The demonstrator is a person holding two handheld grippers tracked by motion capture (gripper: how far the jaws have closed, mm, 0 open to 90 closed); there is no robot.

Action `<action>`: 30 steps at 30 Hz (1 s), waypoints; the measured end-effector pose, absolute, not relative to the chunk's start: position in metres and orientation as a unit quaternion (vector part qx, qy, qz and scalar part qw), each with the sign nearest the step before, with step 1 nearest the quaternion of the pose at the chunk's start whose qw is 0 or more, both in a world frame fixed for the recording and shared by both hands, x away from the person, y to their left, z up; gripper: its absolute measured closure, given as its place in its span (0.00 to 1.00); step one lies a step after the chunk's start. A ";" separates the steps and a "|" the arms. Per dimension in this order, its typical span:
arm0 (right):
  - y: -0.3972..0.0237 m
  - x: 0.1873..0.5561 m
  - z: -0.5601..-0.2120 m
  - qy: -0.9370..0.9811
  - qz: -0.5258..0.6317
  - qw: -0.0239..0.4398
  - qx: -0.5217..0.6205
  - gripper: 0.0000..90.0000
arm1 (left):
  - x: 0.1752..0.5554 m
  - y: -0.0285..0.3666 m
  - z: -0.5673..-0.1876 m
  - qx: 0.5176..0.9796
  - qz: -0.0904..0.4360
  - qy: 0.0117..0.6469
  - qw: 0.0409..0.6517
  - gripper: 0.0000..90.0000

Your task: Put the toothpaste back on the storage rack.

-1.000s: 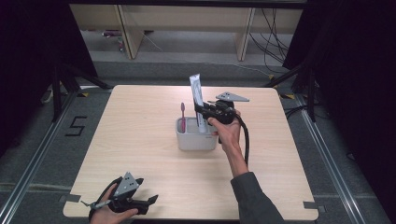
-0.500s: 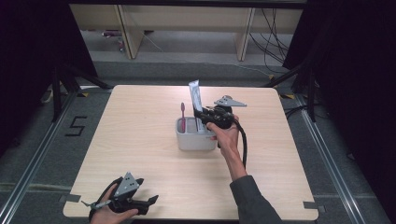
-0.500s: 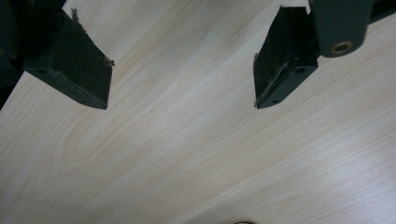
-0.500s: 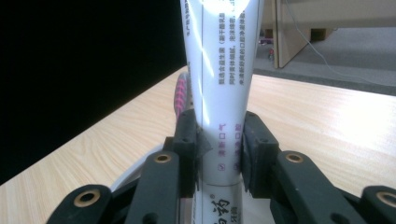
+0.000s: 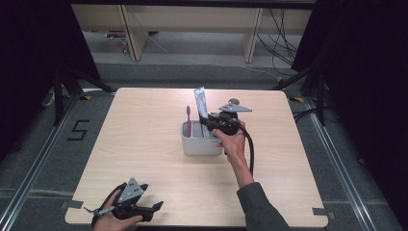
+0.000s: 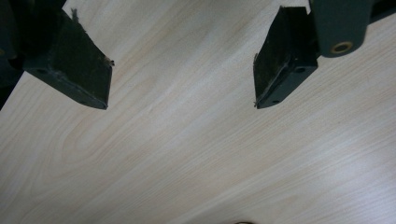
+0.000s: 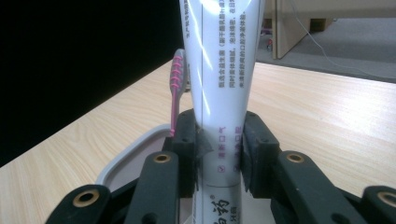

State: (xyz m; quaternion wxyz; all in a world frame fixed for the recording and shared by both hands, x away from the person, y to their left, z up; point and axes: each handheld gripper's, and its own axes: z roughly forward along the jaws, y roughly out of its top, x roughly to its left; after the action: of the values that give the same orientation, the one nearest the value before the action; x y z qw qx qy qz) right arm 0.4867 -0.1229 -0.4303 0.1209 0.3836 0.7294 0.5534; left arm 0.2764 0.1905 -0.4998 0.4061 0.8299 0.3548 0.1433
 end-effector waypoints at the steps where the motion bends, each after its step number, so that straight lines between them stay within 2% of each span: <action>1: -0.123 0.487 -0.431 0.731 0.552 0.120 0.382 0.79 | 0.276 0.190 -0.500 0.831 0.143 0.354 0.405 0.21; 7: -0.123 0.485 -0.433 0.734 0.545 0.123 0.387 0.78 | 0.276 0.190 -0.500 0.830 0.143 0.355 0.406 0.21; 9: -0.124 0.486 -0.434 0.738 0.542 0.139 0.376 0.78 | 0.276 0.190 -0.500 0.830 0.143 0.354 0.405 0.21; 10: -0.123 0.485 -0.434 0.736 0.545 0.125 0.381 0.78 | 0.276 0.190 -0.499 0.832 0.143 0.355 0.403 0.21; 13: -0.123 0.485 -0.434 0.739 0.543 0.120 0.380 0.77 | 0.276 0.190 -0.500 0.831 0.143 0.354 0.405 0.21; 15: -0.124 0.485 -0.434 0.741 0.539 0.136 0.377 0.76 | 0.276 0.190 -0.500 0.830 0.142 0.355 0.406 0.21; 16: -0.124 0.485 -0.434 0.742 0.540 0.123 0.379 0.76 | 0.276 0.190 -0.500 0.830 0.142 0.355 0.406 0.21; 20: -0.123 0.483 -0.433 0.748 0.529 0.125 0.380 0.76 | 0.276 0.190 -0.500 0.831 0.142 0.354 0.405 0.21; 21: -0.123 0.481 -0.433 0.746 0.528 0.114 0.389 0.76 | 0.276 0.190 -0.500 0.831 0.142 0.354 0.405 0.21; 25: -0.124 0.482 -0.433 0.753 0.524 0.143 0.372 0.75 | 0.276 0.190 -0.500 0.831 0.142 0.354 0.405 0.21; 30: -0.123 0.478 -0.432 0.754 0.518 0.129 0.383 0.71 | 0.276 0.190 -0.500 0.830 0.142 0.354 0.406 0.21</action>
State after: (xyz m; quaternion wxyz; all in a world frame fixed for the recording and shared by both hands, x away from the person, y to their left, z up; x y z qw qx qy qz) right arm 0.4777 -0.1230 -0.4316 0.1290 0.3827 0.7539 0.5182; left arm 0.2761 0.1900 -0.5000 0.4056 0.8305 0.3543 0.1424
